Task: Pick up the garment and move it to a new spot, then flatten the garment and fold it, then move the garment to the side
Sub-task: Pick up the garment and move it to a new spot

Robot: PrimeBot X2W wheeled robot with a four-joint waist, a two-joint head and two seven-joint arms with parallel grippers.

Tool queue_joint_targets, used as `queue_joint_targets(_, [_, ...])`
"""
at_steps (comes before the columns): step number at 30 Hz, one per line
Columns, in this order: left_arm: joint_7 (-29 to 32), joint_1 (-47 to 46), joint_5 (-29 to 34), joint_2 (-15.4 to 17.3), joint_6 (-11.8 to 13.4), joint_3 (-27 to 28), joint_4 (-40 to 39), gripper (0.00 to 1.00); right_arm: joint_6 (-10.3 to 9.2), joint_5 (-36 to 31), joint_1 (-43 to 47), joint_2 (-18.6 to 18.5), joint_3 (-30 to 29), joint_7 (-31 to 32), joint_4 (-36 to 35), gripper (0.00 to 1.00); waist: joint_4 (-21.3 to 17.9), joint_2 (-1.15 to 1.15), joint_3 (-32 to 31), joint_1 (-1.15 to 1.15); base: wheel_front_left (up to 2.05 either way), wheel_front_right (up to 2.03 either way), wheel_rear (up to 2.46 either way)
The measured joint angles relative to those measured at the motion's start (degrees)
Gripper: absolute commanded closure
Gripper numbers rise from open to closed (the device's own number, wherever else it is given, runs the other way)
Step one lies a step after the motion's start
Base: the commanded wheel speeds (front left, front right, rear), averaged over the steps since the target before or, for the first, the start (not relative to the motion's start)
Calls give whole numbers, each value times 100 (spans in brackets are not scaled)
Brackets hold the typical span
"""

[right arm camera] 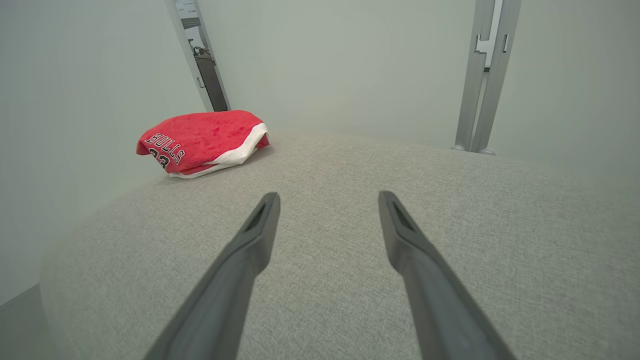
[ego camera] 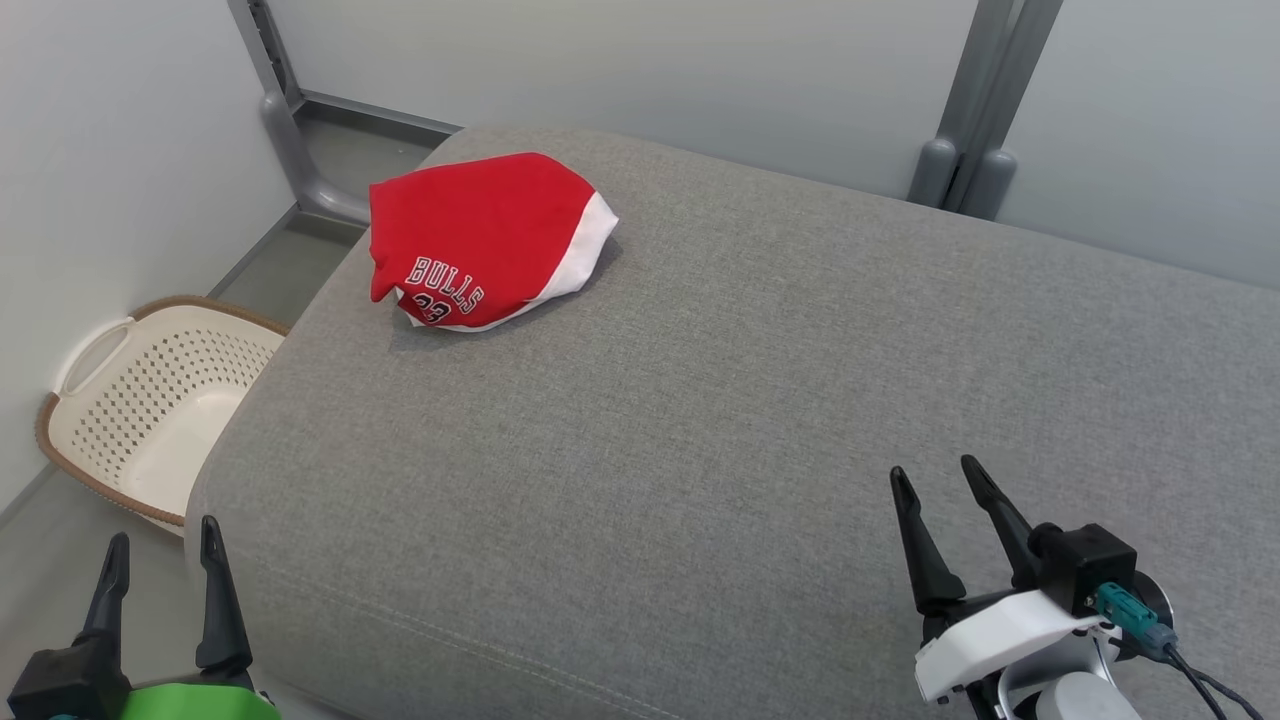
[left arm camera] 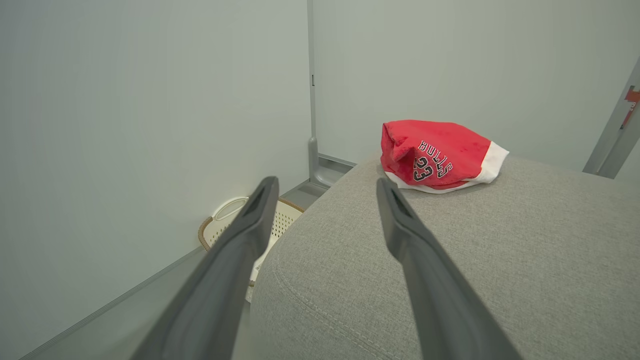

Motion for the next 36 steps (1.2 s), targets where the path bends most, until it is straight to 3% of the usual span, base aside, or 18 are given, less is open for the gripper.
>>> queue_joint_targets(7, [-27,-148,-22,15,-8,-30,34,0,1,-8,-118,-89,-26,0,-8,0,-142,0,144,0,0,0,0])
queue_joint_targets(14, [-51,-1030,-131,96,-105,-26,148,0,0,-168,-300,-377,-199,94,-234,0,-376,0,529,0,0,0,0])
queue_joint_targets(25, [-77,-3162,-156,376,-379,31,764,0,1,-424,-625,-911,-976,494,-1299,0,-880,0,1547,1,0,0,0])
queue_joint_targets(36, [-78,-4762,-165,572,-608,226,1723,0,0,-570,-573,-1048,-1651,865,-2423,0,-1440,0,2590,1,0,0,0])
